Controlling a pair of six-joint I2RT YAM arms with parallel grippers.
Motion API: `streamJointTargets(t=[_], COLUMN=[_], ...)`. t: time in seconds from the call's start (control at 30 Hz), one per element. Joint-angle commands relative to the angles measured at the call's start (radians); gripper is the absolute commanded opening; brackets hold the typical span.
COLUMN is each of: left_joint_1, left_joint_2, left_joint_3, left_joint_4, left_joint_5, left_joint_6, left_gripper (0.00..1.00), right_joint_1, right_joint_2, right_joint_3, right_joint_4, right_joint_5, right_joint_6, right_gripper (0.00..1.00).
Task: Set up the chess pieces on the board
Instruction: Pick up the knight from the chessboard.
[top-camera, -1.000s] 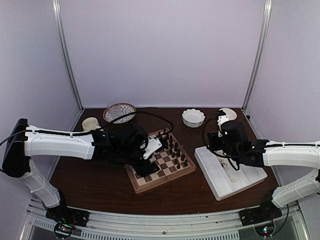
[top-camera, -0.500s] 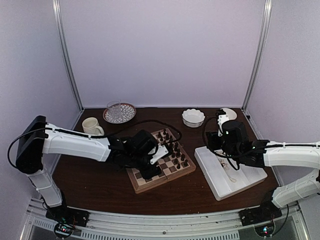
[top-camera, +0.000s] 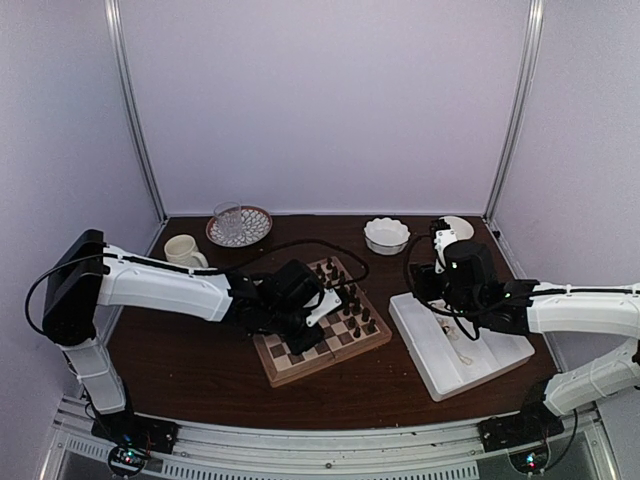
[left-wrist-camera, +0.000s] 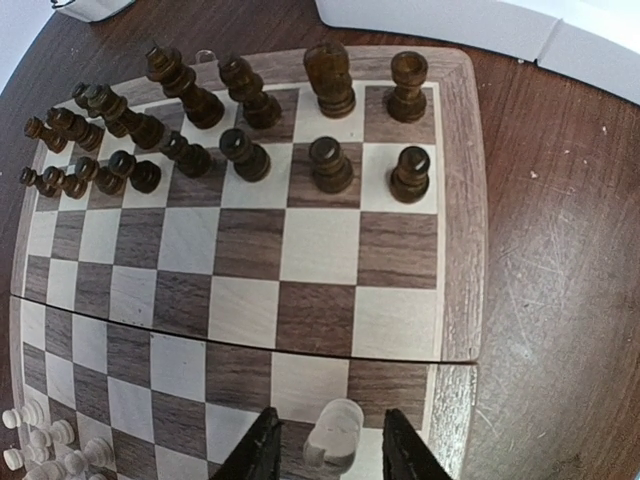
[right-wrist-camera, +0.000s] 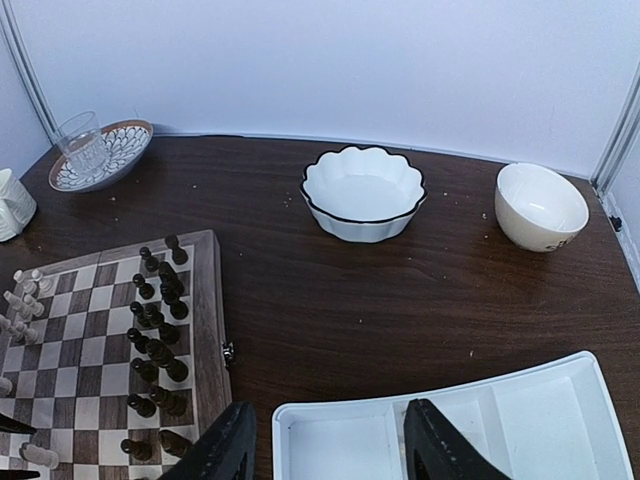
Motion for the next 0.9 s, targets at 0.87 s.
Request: streamJointTargets(t=[0.87], left_joint_1=[0.0], left_joint_2=[-0.001], left_joint_3=[0.035], left_joint_4=[-0.053], left_joint_5=[-0.009], left_joint_6=[-0.001], left_gripper=[0.31], right_joint_1=[-0.007], right_joint_2=[0.003], right_joint_3=[0.008], right_joint_4=[-0.018], right_joint_5=[0.022], right_joint_6=[0.006], right_gripper=[0.53])
